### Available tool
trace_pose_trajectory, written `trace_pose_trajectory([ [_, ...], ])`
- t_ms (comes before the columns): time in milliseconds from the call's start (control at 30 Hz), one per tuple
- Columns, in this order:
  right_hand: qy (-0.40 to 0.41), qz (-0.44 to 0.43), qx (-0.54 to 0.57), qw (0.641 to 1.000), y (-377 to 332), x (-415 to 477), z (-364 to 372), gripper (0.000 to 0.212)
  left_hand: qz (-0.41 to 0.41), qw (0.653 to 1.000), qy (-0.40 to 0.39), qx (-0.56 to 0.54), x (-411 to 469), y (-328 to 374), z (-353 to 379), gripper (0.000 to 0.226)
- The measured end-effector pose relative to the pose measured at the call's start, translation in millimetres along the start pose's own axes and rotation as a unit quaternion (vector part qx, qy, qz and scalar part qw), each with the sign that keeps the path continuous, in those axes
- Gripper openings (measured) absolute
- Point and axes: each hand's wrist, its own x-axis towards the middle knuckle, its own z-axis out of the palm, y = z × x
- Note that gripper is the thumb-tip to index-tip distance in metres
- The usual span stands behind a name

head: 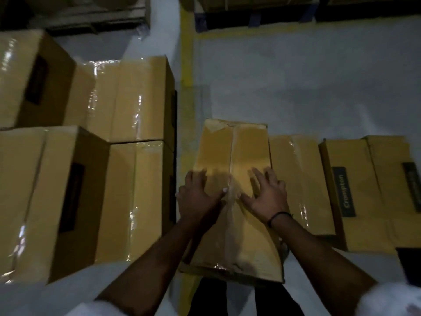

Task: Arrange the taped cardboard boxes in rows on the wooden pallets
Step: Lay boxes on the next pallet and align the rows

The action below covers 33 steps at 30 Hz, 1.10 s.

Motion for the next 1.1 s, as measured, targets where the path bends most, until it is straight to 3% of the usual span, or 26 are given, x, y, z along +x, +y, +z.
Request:
trace_pose_trajectory([
  [300, 0.055, -0.096, -0.062, 0.992, -105, -119, -40, 0.075, -0.008, 0.999, 0.015, 0.034, -114, -7, -160, 0.095],
  [500, 0.057, -0.176, -0.059, 0.981, -147, -172, -33, 0.068, -0.074, 0.994, 0.086, 0.006, -199, -36, -188, 0.106],
  [667, 0.055, -0.23, -0.084, 0.968, -174, -214, -26, 0.07, -0.088, 0.99, 0.099, -0.052, -245, -73, -208, 0.1],
  [900, 0.062, -0.225, -0.071, 0.97, -201, -241, 5, 0.069, -0.054, 0.985, 0.151, -0.064, -245, -110, -254, 0.084],
  [1100, 0.063, -0.191, -0.077, 0.976, -260, -228, 50, 0.068, -0.037, 0.987, 0.129, -0.084, -202, -176, -278, 0.08],
])
